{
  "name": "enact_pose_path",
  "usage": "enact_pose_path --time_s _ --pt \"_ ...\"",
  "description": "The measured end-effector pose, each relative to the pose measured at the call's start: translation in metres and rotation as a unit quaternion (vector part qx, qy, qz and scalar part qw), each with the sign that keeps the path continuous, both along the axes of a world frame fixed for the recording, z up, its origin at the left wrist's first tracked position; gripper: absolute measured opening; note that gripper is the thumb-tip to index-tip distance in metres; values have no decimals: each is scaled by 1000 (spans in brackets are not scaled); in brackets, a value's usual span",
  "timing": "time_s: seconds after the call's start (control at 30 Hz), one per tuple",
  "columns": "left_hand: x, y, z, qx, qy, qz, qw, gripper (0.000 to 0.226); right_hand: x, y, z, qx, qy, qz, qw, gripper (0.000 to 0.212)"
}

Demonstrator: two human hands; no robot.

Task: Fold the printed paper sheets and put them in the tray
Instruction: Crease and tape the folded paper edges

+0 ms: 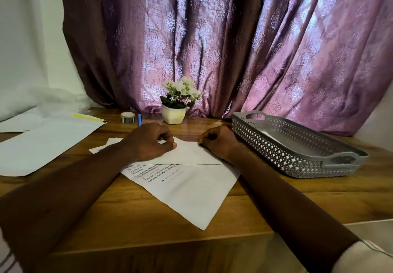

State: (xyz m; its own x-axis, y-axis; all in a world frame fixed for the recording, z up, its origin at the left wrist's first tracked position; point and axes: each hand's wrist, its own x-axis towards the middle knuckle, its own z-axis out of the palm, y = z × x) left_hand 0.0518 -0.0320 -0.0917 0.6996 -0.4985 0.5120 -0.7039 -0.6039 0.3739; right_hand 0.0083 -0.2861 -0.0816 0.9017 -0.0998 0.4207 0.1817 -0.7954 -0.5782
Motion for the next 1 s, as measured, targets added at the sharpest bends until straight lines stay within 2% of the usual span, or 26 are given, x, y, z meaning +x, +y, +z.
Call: enact_pose_path --time_s 0.17,0.4,0.67,0.77,1.0 --pt "-5 0 3 -2 17 8 1000 43 -4 2 0 -9 -9 -6 1000 9" --pt "-6 1 3 0 18 12 1000 43 -7 6 2 -43 -6 -26 999 9" --pt "-4 1 2 -3 16 8 1000 44 -5 8 0 -4 -12 -46 999 10" --pt "-3 0 1 -10 17 6 1000 44 -5 7 1 -31 -5 -43 999 10" --pt "-4 -3 -1 1 -4 14 1000 17 0 6 11 -41 31 -49 997 3"
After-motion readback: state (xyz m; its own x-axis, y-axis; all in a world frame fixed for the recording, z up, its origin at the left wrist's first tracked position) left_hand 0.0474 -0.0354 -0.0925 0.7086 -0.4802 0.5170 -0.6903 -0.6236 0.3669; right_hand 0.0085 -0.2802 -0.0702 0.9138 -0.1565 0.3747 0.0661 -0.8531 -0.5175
